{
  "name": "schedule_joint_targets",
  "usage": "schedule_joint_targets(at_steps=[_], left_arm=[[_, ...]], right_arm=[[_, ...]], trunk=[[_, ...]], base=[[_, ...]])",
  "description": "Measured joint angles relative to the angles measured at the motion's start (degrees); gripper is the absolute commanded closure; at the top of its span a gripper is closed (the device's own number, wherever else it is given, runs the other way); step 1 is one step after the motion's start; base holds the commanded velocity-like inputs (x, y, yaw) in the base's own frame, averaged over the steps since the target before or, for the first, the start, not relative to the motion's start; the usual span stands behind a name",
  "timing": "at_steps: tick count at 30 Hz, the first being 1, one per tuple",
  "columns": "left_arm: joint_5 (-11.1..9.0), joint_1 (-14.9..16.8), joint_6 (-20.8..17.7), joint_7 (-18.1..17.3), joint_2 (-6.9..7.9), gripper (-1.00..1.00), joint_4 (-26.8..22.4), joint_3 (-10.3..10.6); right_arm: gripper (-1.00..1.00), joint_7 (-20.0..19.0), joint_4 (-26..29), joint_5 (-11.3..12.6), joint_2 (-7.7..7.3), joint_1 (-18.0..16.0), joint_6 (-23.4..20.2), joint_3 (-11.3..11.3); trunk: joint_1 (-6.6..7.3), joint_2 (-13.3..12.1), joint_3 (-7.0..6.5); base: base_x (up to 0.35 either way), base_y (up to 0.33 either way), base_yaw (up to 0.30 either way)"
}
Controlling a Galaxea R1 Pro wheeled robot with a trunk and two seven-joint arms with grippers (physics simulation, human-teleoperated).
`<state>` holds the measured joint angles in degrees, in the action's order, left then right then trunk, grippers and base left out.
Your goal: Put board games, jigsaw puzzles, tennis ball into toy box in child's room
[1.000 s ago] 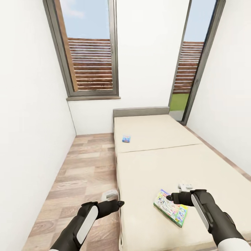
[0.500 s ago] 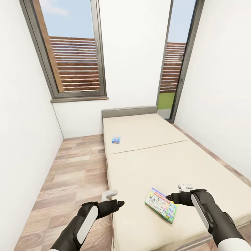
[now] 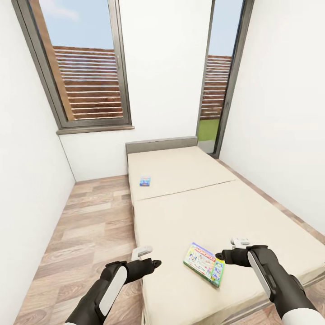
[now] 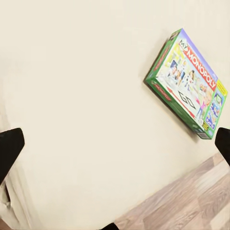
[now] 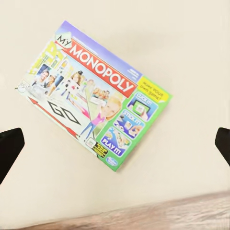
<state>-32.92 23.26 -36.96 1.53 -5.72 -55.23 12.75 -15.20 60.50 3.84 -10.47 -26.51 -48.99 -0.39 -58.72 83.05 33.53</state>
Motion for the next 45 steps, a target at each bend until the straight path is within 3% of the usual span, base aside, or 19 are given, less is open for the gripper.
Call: schedule_joint_targets(at_steps=[14, 45], left_arm=[[0.0, 0.0, 0.0, 0.1, 0.00, -1.00, 0.0, 0.0], [0.1, 0.0, -0.1, 0.0, 0.00, -1.00, 0.0, 0.0]], right_arm=[[-1.00, 0.0, 0.0, 0.0, 0.11, 0.0, 0.0, 0.1], [-1.00, 0.0, 0.0, 0.0, 0.10, 0.0, 0.0, 0.1]], trunk=[[0.00, 0.0, 0.00], [-0.01, 0.0, 0.00]], base=[[0.070, 0.157, -0.046], [0.006, 0.011, -0.236]])
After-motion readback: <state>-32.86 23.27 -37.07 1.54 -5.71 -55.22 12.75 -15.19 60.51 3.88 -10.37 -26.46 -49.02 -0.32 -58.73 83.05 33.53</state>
